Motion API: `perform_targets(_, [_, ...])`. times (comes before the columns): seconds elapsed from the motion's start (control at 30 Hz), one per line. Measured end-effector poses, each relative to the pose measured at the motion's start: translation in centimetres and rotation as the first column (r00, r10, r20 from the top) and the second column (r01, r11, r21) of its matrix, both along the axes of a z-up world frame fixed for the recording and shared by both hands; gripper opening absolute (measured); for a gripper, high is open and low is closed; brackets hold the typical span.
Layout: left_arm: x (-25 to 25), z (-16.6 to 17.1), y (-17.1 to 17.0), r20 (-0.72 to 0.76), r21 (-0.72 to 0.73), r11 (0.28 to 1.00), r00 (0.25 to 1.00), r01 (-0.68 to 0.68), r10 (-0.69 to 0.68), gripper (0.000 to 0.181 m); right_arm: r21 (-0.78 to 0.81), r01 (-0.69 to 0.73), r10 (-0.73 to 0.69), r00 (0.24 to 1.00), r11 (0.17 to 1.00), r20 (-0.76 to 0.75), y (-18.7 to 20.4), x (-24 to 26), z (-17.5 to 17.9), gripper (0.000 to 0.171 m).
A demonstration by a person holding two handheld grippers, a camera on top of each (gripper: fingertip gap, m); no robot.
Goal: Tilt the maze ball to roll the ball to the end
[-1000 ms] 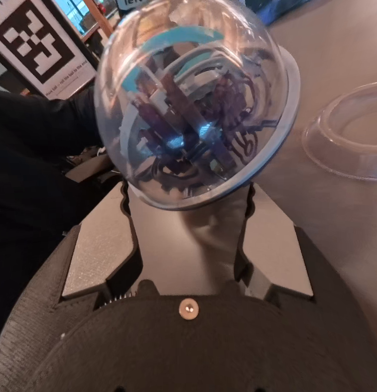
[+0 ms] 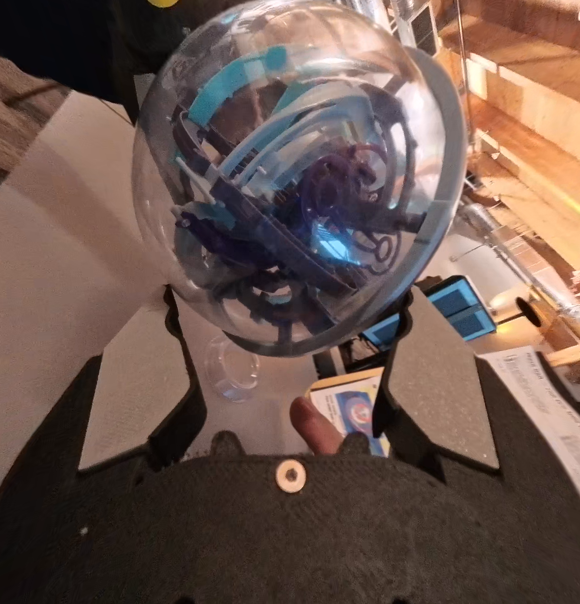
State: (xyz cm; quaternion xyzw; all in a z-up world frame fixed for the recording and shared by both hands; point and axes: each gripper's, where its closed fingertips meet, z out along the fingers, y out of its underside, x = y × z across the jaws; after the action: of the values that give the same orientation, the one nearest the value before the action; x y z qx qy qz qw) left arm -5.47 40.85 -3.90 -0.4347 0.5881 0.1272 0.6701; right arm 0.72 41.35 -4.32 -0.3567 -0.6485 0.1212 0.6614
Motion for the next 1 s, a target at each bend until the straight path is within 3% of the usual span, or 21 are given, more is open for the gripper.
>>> perform_targets(0.27, [1.2,4.0,-0.8,-0.051,0.122,0.992,0.999,-0.001,0.007,0.12,0.144,0.061,-0.054,0.997,0.988,-0.055,-1.7,1.4,4.1,0.132])
perform_targets(0.47, [1.8,6.3,-1.9,-0.179,0.141,0.99,0.983,-0.015,0.04,0.12,0.12,0.06,-0.04,0.986,0.991,-0.162,-2.0,1.7,5.2,0.133])
perform_targets(0.83, [1.4,5.2,-2.7,-0.204,0.143,0.989,0.976,-0.043,0.072,0.12,0.109,0.046,-0.025,0.982,0.993,-0.186,-2.5,1.2,4.0,0.134])
perform_targets(1.0, [1.1,3.4,-2.3,-0.178,0.035,0.997,0.981,-0.067,0.073,0.12,0.022,0.036,-0.032,0.987,0.999,-0.157,-2.4,1.0,2.5,0.133])
